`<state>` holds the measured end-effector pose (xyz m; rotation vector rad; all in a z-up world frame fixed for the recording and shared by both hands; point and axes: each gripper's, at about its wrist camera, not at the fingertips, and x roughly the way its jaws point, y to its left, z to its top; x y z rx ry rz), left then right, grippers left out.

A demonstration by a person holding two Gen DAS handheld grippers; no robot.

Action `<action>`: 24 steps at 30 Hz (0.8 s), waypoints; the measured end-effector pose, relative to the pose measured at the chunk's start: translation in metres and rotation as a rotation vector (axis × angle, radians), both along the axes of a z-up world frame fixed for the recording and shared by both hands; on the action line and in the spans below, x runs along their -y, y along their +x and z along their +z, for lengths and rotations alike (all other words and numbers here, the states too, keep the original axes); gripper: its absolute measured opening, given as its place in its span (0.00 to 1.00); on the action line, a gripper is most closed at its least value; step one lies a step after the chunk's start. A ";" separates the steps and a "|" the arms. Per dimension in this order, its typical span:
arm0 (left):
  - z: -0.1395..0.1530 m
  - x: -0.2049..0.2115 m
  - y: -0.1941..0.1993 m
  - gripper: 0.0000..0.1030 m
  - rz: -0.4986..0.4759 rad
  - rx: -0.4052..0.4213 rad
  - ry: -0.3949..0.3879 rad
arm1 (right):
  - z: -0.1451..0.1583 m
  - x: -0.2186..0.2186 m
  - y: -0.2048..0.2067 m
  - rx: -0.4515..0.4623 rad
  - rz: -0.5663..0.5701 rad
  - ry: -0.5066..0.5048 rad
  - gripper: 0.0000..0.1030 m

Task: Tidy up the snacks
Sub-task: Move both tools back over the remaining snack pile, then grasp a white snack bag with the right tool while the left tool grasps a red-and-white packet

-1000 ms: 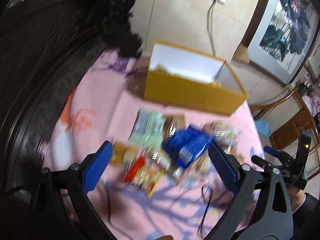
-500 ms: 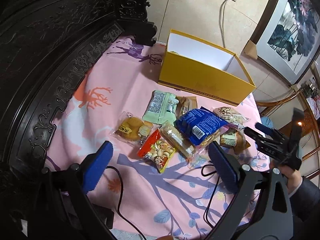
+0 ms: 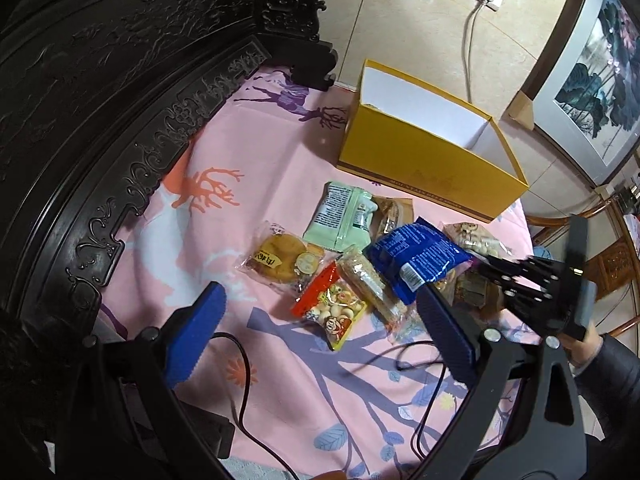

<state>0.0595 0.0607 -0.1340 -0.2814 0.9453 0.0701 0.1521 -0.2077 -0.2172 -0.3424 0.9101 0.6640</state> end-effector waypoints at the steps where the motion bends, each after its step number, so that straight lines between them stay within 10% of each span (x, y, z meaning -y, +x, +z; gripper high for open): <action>1: -0.001 0.000 0.003 0.95 0.000 -0.005 0.005 | 0.006 0.007 -0.002 -0.019 -0.015 0.036 0.14; 9: -0.029 -0.006 0.032 0.95 0.018 -0.044 0.058 | 0.038 0.054 -0.022 -0.126 -0.223 0.344 0.14; 24: -0.105 0.035 0.052 0.92 -0.206 -0.182 0.091 | 0.028 0.046 -0.039 -0.214 -0.296 0.432 0.14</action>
